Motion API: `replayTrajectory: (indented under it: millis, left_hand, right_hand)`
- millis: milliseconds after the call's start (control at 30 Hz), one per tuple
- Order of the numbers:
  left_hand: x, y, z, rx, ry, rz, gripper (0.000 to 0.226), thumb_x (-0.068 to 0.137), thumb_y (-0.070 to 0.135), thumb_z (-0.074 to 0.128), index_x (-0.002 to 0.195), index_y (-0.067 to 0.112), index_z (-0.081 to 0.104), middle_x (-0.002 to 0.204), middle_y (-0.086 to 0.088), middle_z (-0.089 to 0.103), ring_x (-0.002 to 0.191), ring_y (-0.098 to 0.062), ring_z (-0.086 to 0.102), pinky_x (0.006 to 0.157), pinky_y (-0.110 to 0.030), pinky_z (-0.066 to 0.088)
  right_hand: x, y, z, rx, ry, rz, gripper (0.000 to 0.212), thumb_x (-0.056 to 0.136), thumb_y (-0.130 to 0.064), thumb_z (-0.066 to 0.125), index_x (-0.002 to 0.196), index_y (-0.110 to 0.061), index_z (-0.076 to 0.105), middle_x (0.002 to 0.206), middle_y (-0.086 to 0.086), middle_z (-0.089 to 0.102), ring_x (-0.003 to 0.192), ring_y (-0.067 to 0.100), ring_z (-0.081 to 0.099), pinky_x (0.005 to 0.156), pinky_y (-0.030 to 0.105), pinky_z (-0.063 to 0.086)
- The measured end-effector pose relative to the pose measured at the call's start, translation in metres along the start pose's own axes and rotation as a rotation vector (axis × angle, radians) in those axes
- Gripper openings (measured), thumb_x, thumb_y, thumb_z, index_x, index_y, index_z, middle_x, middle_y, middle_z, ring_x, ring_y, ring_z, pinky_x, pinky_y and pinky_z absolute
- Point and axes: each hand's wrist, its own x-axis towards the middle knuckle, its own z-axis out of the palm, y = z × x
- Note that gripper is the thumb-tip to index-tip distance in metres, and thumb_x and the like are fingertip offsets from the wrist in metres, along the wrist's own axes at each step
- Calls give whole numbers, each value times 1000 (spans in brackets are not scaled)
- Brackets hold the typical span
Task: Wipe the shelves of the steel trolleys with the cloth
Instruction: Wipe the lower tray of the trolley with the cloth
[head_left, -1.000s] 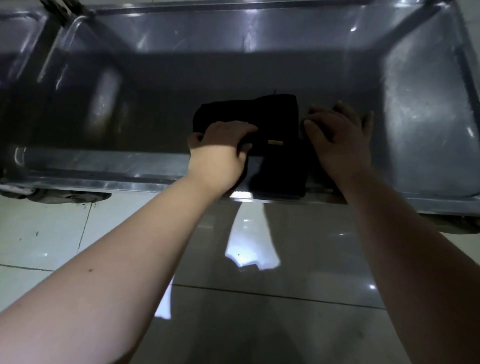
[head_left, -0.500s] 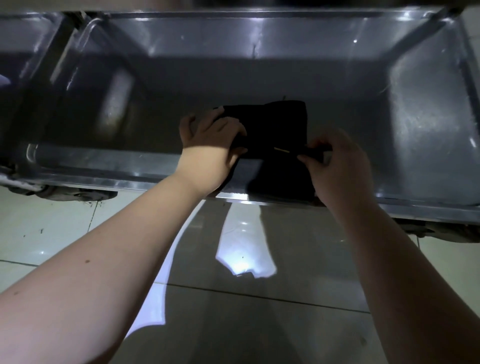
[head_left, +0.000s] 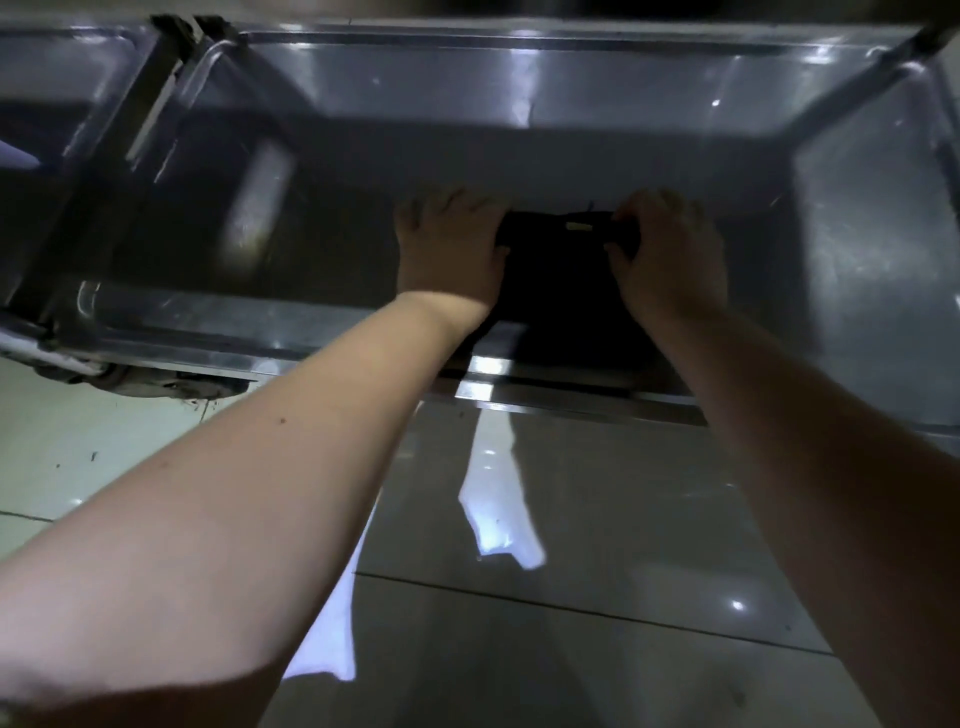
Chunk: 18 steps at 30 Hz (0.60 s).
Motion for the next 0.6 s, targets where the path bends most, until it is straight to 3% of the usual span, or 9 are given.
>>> replayTrajectory:
  millis: [100,233,333,467,600]
  left_hand:
    - [-8,16,13,-80,-3,52,53,95,40,46,146,26,40,153,-1,37,145,-23,23,118,-45,11]
    - [-22,32,31,-70,-199,14,69,95,65,26,155,38,8,165,0,-2,150,-29,-7,114,-62,-10]
    - [-47,28,35,-24,-163,49,72,87,77,17,152,48,5,165,-4,-1,150,-34,-5,113,-66,-6]
    - [-68,24,38,-25,-155,47,70,80,83,11,145,61,2,164,-8,3,149,-38,-4,110,-68,-6]
    - [-45,32,35,-34,-199,-19,70,78,81,2,145,61,1,164,-5,-7,149,-35,-12,109,-70,-11]
  right_hand:
    - [-9,-8,7,-54,83,-54,48,88,-28,58,134,-20,49,145,9,41,132,37,34,103,48,33]
    - [-17,-6,19,28,-66,30,52,102,-34,39,152,-26,29,161,2,21,147,31,15,119,48,13]
    - [-22,22,15,1,-86,104,50,104,-36,30,154,-32,22,163,-5,16,150,27,8,120,49,3]
    - [-27,37,23,-158,-120,8,50,105,-39,25,154,-32,21,162,-7,19,150,33,6,120,47,-3]
    - [-23,38,22,-8,-87,55,49,103,-43,32,151,-33,30,159,-8,27,150,28,8,120,47,-4]
